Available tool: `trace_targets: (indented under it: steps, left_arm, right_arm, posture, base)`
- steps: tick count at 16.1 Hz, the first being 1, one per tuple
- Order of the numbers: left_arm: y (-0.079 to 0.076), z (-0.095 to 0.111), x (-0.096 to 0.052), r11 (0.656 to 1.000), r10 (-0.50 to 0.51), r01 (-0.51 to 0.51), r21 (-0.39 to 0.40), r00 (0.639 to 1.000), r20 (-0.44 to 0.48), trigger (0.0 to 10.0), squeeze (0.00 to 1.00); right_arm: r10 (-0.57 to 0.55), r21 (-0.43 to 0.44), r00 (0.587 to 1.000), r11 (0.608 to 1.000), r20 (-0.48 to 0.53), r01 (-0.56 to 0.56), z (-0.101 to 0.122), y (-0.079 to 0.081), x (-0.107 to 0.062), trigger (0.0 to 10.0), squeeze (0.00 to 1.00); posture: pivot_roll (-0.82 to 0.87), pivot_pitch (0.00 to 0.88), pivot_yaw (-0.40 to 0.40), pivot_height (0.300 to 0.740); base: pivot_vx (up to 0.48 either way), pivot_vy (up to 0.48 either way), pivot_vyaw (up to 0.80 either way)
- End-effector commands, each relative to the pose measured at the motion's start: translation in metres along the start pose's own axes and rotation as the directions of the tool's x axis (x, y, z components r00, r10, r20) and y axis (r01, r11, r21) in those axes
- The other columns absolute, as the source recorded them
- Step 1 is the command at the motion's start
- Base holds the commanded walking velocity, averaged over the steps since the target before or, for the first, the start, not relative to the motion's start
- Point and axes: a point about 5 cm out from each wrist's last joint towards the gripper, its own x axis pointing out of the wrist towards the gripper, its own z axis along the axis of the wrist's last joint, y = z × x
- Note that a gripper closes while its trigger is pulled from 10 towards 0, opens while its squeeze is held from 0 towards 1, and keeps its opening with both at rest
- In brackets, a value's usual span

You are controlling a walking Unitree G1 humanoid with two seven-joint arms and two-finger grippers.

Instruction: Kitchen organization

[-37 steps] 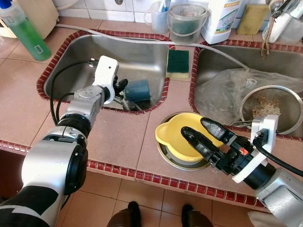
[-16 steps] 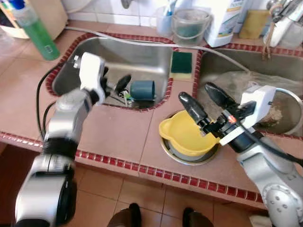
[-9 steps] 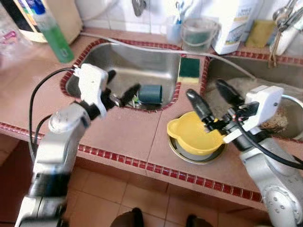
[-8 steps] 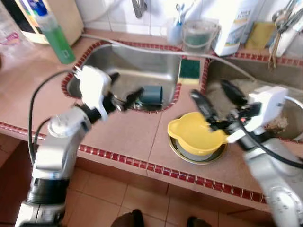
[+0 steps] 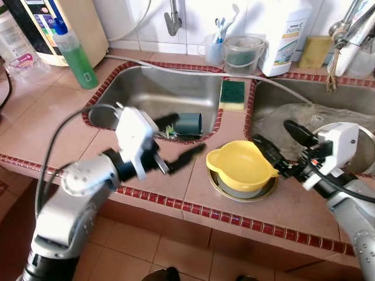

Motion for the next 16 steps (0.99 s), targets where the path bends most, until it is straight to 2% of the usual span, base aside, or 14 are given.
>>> trace_targets:
  steps: [1, 4, 8, 10, 13, 16]
  left_arm:
    - [-0.007, 0.004, -0.001, 0.999, -0.037, 0.037, 0.029, 0.999, -0.002, 10.0, 0.0]
    - [-0.022, 0.005, 0.0, 0.994, -0.101, 0.101, 0.049, 0.995, -0.013, 10.0, 0.0]
    - [-0.031, 0.01, 0.002, 0.988, -0.141, 0.142, 0.068, 0.99, -0.013, 10.0, 0.0]
    - [-0.034, 0.016, 0.001, 0.984, -0.155, 0.156, 0.081, 0.988, -0.009, 10.0, 0.0]
    - [-0.036, 0.026, 0.002, 0.981, -0.165, 0.162, 0.102, 0.986, 0.016, 10.0, 0.0]
    - [-0.039, 0.038, 0.003, 0.983, -0.166, 0.161, 0.086, 0.984, 0.06, 10.0, 0.0]
  right_arm:
    - [0.007, 0.025, 1.0, 1.0, 0.008, -0.008, 0.002, -0.005, -0.001, 10.0, 0.0]
    - [0.059, 0.088, 0.998, 0.995, -0.026, -0.057, -0.005, -0.013, -0.002, 10.0, 0.0]
    - [0.139, 0.149, 0.988, 0.981, -0.073, -0.127, -0.012, -0.022, 0.006, 10.0, 0.0]
    - [0.231, 0.19, 0.964, 0.96, -0.132, -0.205, -0.012, -0.027, 0.012, 10.0, 0.0]
    - [0.327, 0.257, 0.932, 0.924, -0.156, -0.282, -0.009, -0.031, 0.018, 10.0, 0.0]
    - [0.411, 0.298, 0.892, 0.89, -0.19, -0.346, -0.009, -0.036, 0.02, 10.0, 0.0]
  posture:
    - [-0.15, 0.132, 0.118, 0.74]
    - [-0.16, 0.13, 0.116, 0.74]
    - [-0.15, 0.133, 0.106, 0.74]
    - [-0.15, 0.141, 0.097, 0.74]
    - [-0.14, 0.144, 0.087, 0.74]
    - [-0.13, 0.147, 0.074, 0.74]
  base:
    - [0.0, 0.0, 0.0]
    - [0.0, 0.0, 0.0]
    - [0.0, 0.0, 0.0]
    - [0.0, 0.0, 0.0]
    - [0.0, 0.0, 0.0]
    - [0.0, 0.0, 0.0]
